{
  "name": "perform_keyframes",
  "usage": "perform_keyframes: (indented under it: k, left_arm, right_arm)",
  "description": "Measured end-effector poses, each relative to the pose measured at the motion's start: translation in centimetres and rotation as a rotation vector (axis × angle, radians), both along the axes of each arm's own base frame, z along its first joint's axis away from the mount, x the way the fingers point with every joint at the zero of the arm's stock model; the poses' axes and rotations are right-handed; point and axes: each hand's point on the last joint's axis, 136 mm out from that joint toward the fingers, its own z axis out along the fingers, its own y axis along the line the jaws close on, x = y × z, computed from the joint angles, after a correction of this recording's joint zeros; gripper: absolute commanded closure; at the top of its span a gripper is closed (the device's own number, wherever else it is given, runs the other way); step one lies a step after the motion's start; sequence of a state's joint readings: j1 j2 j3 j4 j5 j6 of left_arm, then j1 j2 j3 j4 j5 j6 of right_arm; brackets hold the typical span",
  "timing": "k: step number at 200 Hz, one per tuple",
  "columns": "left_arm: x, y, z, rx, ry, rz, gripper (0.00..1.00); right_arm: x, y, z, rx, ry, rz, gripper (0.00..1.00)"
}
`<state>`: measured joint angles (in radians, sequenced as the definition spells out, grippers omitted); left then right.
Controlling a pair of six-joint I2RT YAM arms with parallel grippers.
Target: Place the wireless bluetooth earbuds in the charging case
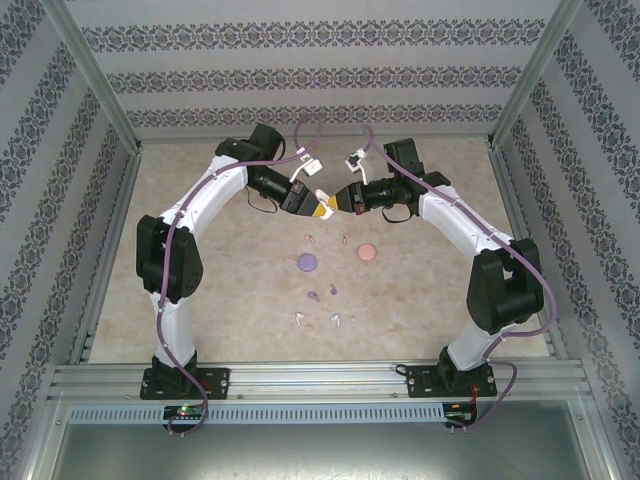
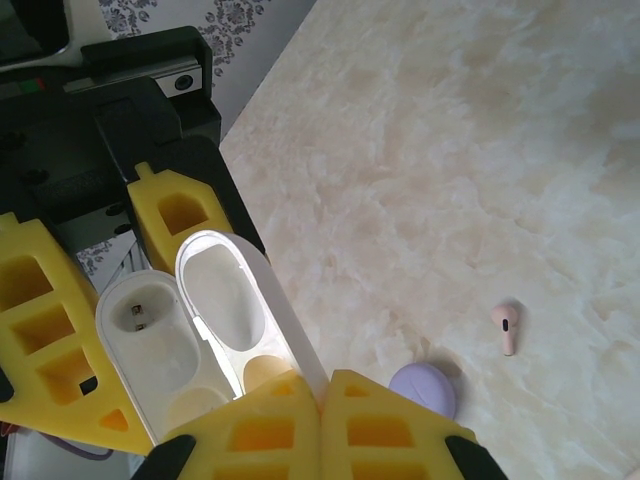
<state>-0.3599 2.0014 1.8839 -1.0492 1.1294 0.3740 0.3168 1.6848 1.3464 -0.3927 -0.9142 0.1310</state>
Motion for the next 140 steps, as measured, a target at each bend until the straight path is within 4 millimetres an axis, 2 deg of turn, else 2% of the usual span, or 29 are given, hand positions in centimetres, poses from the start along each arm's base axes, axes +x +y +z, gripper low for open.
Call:
perform_keyframes:
  k: [7, 29, 47, 67, 94, 117, 140]
  left_arm:
    - [0.0, 0.0, 0.0, 0.001, -0.002, 0.001, 1.00]
    - [0.2, 0.1, -0.2, 0.001, -0.007, 0.016, 1.00]
    - [0.4, 0.7, -0.7, 0.006, -0.017, 0.051, 1.00]
    - [0.4, 2.2, -0.8, 0.020, -0.044, 0.117, 1.00]
    - [-0.1, 4.1, 0.7, 0.026, -0.143, 0.220, 1.00]
    - [-0.6, 5.1, 2.4, 0.011, -0.254, 0.307, 1.00]
    - [-0.7, 6.0, 3.3, -0.009, -0.346, 0.399, 1.00]
  right_arm:
    - [0.1, 0.0, 0.0, -0.002, 0.001, -0.006, 0.57]
    - [0.9, -0.8, -0.1, -0.016, 0.014, -0.058, 0.40]
    - [1.0, -1.5, 0.5, -0.023, 0.010, -0.099, 0.36]
    - [0.3, -2.4, 1.9, -0.033, -0.009, -0.150, 0.34]
    - [-1.0, -3.8, 2.9, -0.066, -0.033, -0.232, 0.24]
    - [-2.2, -4.8, 1.7, -0.140, -0.007, -0.313, 0.02]
    - [-3.3, -5.7, -0.6, -0.259, 0.017, -0.383, 0.02]
